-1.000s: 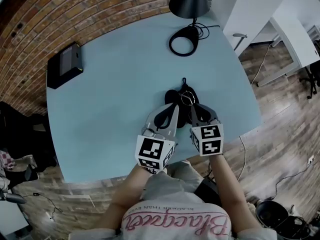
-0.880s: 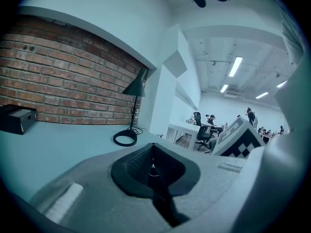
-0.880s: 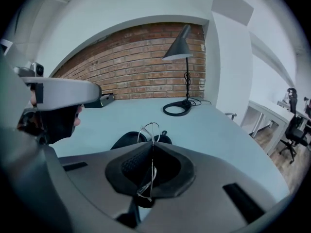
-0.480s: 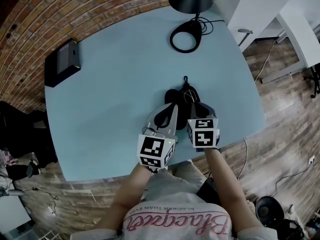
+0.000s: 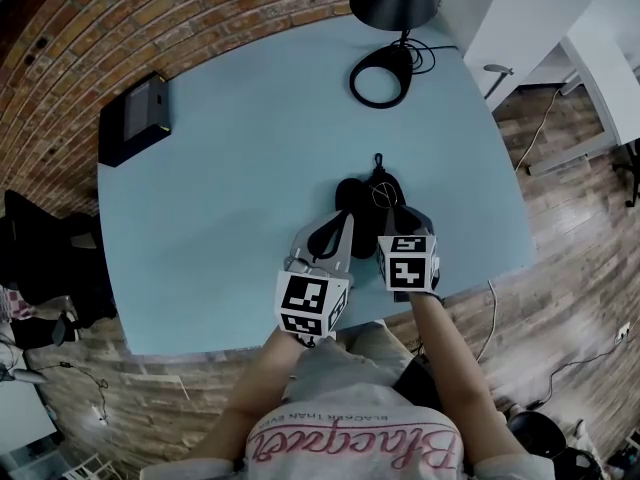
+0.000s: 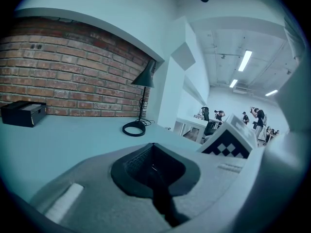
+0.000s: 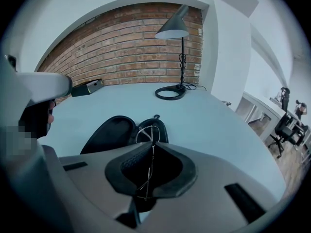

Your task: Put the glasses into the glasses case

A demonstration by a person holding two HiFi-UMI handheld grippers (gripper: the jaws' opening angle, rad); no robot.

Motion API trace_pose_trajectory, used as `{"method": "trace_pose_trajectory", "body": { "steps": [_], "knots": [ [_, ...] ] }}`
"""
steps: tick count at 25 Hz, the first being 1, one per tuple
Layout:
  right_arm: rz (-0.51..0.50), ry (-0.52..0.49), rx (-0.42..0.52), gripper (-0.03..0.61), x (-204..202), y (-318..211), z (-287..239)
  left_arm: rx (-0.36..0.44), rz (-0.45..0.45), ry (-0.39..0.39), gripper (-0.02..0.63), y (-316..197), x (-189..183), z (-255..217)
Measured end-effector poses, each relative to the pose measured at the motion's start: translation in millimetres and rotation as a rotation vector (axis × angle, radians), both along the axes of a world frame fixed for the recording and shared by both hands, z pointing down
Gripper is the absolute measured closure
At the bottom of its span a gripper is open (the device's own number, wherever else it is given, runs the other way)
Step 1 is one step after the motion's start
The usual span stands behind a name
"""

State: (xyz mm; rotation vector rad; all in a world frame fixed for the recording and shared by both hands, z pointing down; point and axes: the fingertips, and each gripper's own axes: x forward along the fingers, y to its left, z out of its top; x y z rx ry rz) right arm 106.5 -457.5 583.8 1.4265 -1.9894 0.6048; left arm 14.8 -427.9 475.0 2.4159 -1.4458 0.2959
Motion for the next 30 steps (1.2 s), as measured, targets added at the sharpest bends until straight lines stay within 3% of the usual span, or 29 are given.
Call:
{"method": "trace_pose_trajectory", "body": {
  "steps": [11,19,30],
  "knots": [
    [-0.011,-0.066,0.128,0.565,10.9,10.2,-42.4,0.05,0.012,0.01,0.609,9.9,5.4,-19.4],
    [-0.141,-0.095,0.269,0.569,8.3,31.4,-109.1,0.13,0.027,0.026,0.609,19.7,12.2,-51.8],
    [-0.22,-0.158,0.508,0.572,7.7,59.9,-207.5,0.26,0.038,0.044,0.609,26.9,17.6,-101.0]
  ]
}}
